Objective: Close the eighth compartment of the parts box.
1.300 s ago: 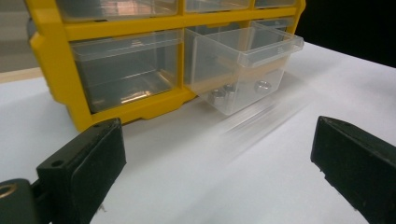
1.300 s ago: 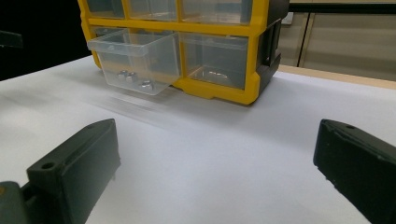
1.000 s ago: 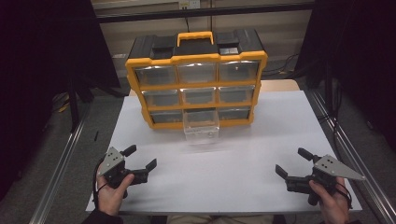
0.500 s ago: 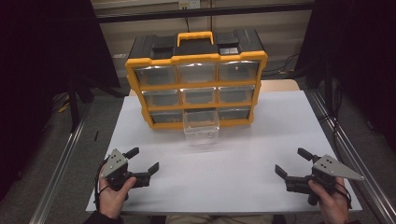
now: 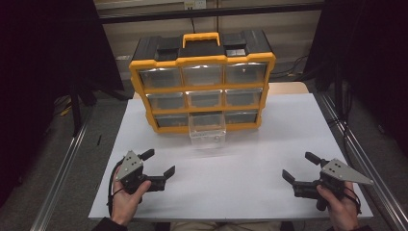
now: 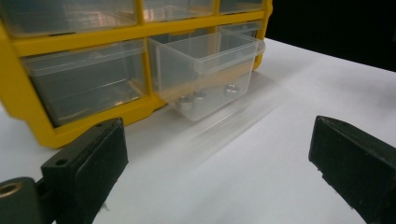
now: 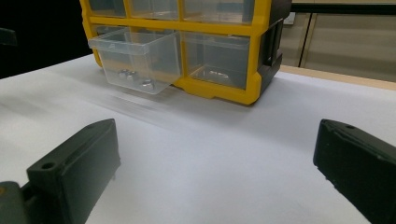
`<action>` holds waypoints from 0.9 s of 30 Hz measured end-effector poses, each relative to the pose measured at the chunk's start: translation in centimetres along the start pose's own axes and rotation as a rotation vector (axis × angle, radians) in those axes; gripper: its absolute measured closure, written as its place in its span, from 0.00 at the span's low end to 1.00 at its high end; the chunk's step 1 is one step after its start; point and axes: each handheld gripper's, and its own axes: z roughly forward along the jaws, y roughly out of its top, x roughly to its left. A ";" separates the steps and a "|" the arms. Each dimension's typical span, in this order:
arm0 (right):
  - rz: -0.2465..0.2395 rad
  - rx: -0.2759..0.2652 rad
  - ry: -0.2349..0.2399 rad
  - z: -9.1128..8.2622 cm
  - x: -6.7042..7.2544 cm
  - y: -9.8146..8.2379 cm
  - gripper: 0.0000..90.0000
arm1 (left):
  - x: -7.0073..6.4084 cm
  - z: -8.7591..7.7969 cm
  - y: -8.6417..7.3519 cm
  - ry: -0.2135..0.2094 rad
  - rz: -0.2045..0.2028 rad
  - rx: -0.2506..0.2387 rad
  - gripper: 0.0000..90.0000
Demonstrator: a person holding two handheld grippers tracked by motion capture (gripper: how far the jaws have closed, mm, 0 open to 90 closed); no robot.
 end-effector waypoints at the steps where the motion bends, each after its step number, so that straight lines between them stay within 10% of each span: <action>1: 0.001 0.000 -0.001 0.0 0.0 0.0 0.00 | -0.2 0.3 0.1 -0.002 0.001 -0.001 0.05; 27: 0.004 -0.001 -0.004 0.0 0.0 0.0 0.00 | -3.4 6.8 1.5 -0.107 0.069 0.055 0.06</action>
